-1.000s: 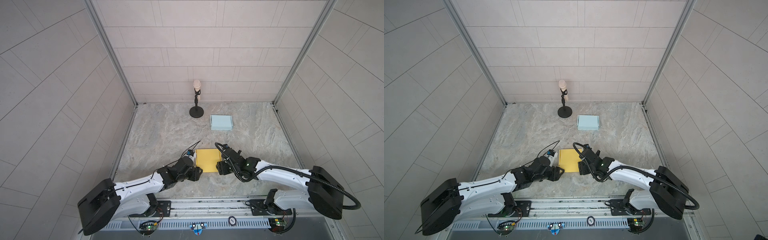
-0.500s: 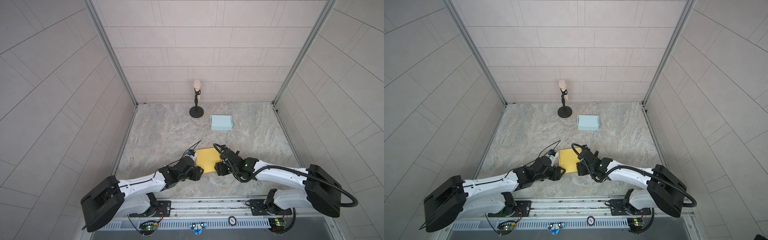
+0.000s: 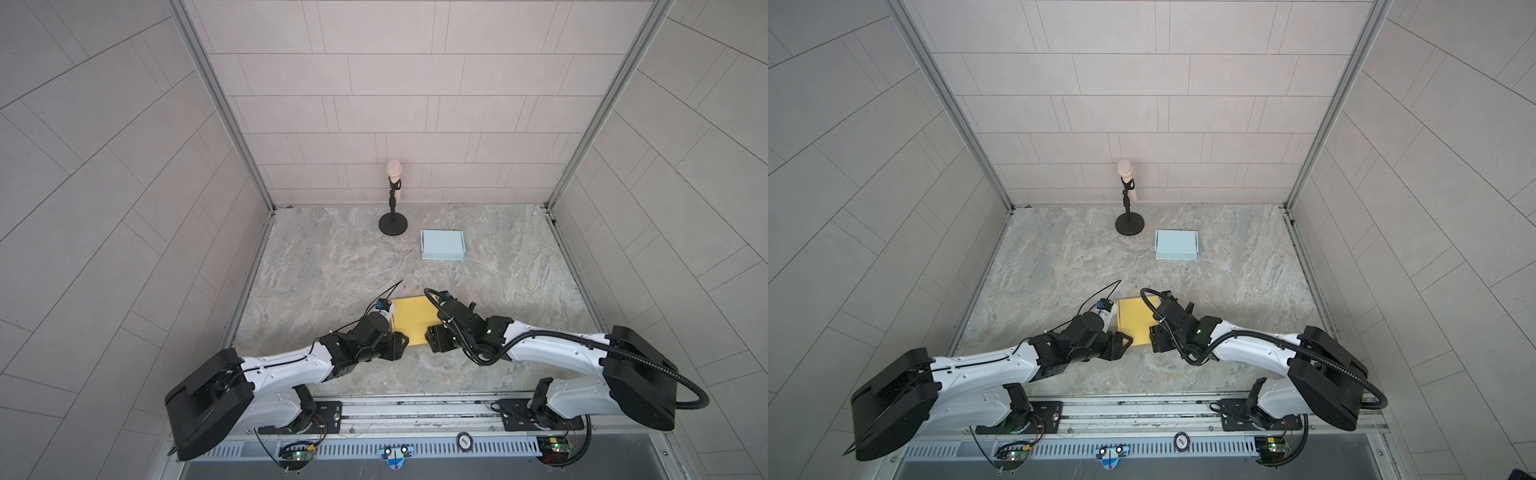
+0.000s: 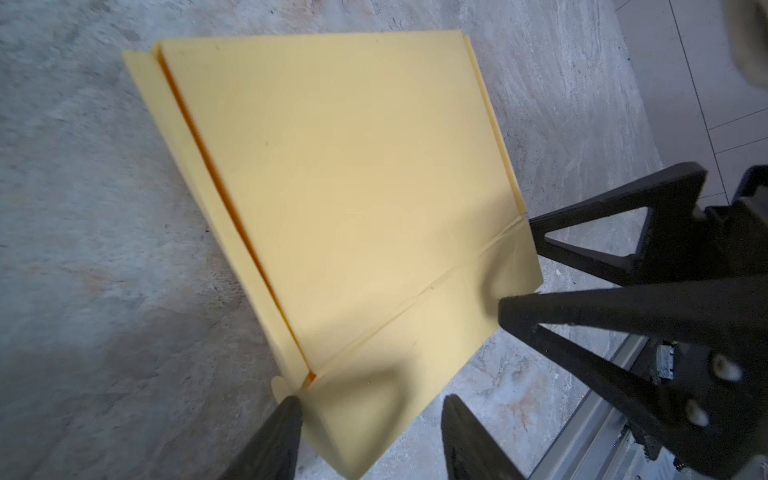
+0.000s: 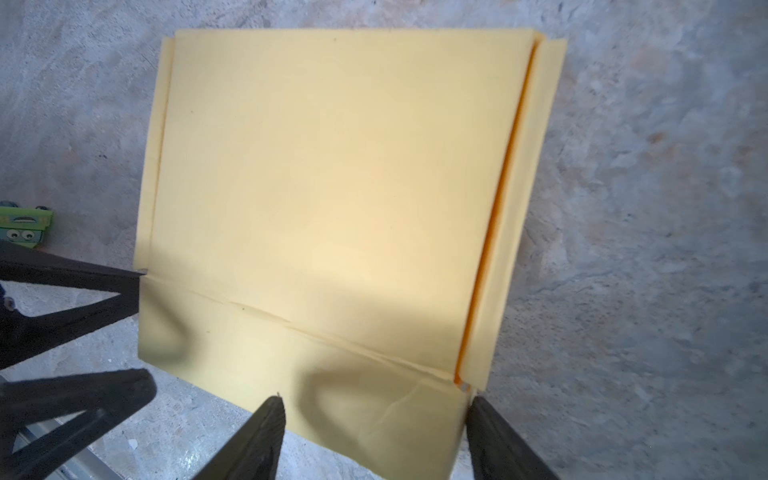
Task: Fold the paper box
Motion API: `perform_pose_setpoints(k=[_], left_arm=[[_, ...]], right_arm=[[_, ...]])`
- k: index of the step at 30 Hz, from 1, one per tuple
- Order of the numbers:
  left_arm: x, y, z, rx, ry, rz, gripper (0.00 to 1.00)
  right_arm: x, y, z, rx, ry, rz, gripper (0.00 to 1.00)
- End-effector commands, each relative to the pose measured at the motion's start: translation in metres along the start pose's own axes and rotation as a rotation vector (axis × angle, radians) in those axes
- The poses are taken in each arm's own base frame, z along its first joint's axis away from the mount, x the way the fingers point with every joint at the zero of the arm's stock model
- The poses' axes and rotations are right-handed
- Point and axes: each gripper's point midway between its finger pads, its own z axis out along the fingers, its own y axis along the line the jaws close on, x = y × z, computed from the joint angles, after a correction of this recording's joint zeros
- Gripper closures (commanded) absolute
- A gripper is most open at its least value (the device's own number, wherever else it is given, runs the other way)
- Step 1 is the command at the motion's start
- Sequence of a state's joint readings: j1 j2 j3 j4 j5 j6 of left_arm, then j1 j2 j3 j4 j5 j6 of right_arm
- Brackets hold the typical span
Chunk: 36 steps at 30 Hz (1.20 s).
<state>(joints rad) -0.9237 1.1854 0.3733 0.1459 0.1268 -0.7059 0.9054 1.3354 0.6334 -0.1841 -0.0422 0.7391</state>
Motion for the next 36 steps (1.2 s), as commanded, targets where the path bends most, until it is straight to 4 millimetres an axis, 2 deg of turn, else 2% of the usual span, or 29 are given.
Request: perform_pose_setpoints(k=[1,11,20,26,36], left_arm=[[0.001,-0.003,0.001,0.017,-0.003,0.004,0.42],[0.003,-0.002,0.004,0.013,0.003,0.004,0.43],[0.003,-0.003,0.005,0.014,0.004,0.005,0.44],[0.003,0.005,0.007,-0.028,0.005,0.019,0.44],[0.002,0.011,0.012,-0.058,-0.003,0.031,0.5]], right_arm=[[0.0,0.004,0.001,-0.009,-0.004,0.013,0.29],[0.001,0.012,0.006,-0.031,0.001,0.017,0.29],[-0.001,0.014,0.007,-0.032,-0.008,0.016,0.29],[0.0,0.009,0.009,-0.005,-0.008,0.008,0.29],[-0.002,0.009,0.015,0.001,-0.011,0.005,0.3]])
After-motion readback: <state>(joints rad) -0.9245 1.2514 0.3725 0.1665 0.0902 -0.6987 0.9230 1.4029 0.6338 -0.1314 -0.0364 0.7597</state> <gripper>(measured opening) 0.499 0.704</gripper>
